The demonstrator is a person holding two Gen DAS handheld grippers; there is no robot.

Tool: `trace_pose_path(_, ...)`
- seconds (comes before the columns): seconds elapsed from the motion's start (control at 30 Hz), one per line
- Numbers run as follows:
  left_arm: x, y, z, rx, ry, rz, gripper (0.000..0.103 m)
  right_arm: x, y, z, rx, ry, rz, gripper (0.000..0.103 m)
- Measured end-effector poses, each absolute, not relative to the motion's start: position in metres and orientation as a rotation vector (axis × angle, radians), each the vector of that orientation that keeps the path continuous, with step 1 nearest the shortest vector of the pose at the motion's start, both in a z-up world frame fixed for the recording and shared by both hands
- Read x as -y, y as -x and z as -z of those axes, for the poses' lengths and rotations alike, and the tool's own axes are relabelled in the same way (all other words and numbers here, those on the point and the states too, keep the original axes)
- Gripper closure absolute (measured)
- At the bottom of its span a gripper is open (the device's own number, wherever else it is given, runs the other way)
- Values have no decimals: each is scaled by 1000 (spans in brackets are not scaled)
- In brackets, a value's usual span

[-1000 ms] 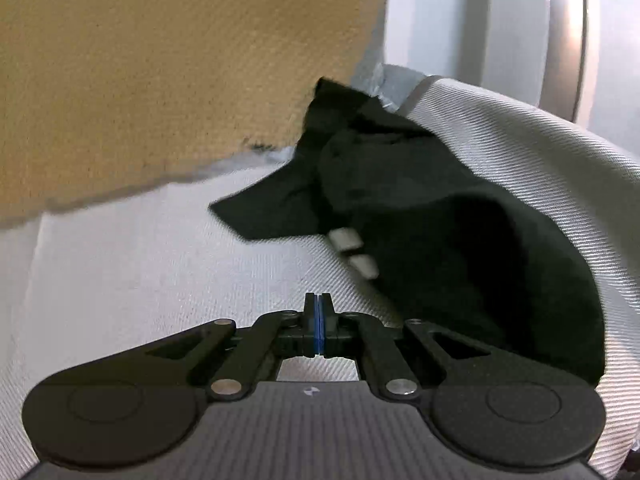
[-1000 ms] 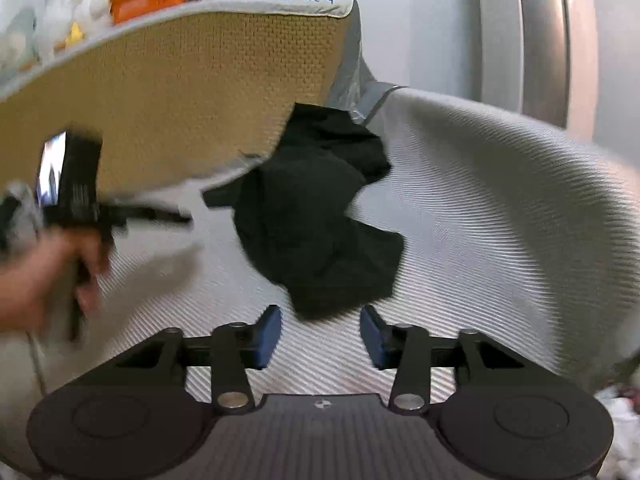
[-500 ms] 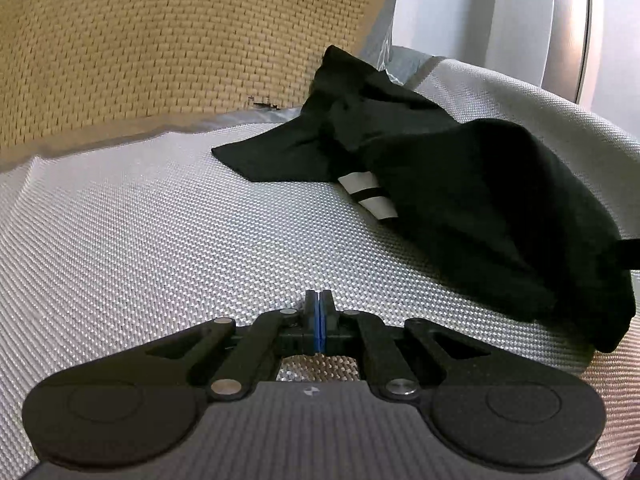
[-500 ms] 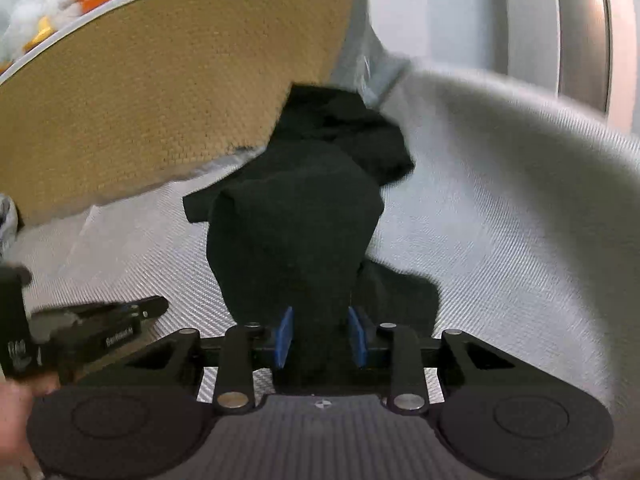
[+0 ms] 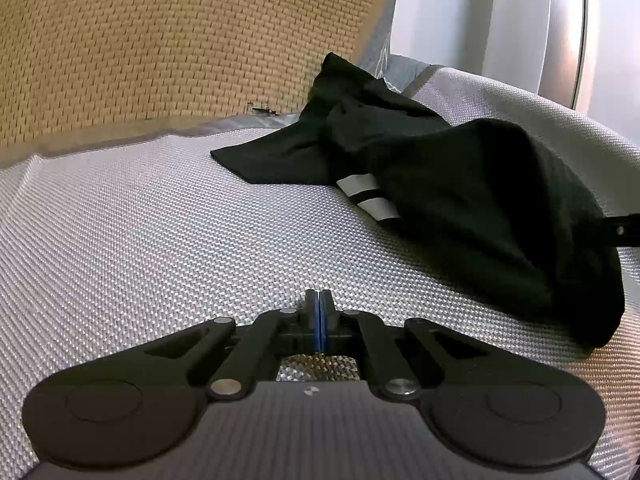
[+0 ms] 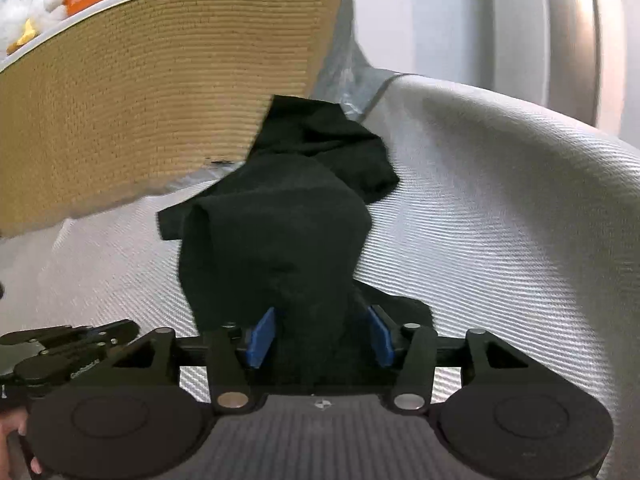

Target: Fold clothes

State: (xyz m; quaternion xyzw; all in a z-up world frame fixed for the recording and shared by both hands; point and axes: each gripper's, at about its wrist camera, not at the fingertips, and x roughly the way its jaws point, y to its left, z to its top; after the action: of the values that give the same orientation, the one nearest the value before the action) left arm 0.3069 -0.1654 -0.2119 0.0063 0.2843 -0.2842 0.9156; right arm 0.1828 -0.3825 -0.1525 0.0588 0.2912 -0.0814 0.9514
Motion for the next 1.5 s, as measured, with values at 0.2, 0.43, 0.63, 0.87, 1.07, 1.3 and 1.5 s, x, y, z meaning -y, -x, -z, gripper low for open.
trace_pose_path(0.2, 165, -307, 211, -581, -13, 584, 101, 380, -199, 158, -626, -112, 116, 76)
trace_pose_path(0.43, 163, -307, 210, -579, -2, 587, 101, 409, -186, 121, -500, -117, 238, 90)
trace_pose_path(0.63, 164, -305, 210, -571, -11, 583, 101, 464, -177, 96, -478, -118, 405, 91)
trace_pose_path(0.87, 164, -305, 215, -563, -7, 582, 101, 490, -155, 89, -483, -86, 488, 92)
trace_pose_path(1.07, 163, -305, 216, -561, -6, 582, 101, 483, -132, 88, -493, 20, 480, 92)
trace_pose_path(1.3, 165, -307, 216, -554, -1, 581, 101, 482, -119, 80, -533, 24, 444, 92)
trace_pose_path(1.5, 166, -308, 215, -551, -11, 577, 101, 449, -119, 56, -490, 69, 353, 92)
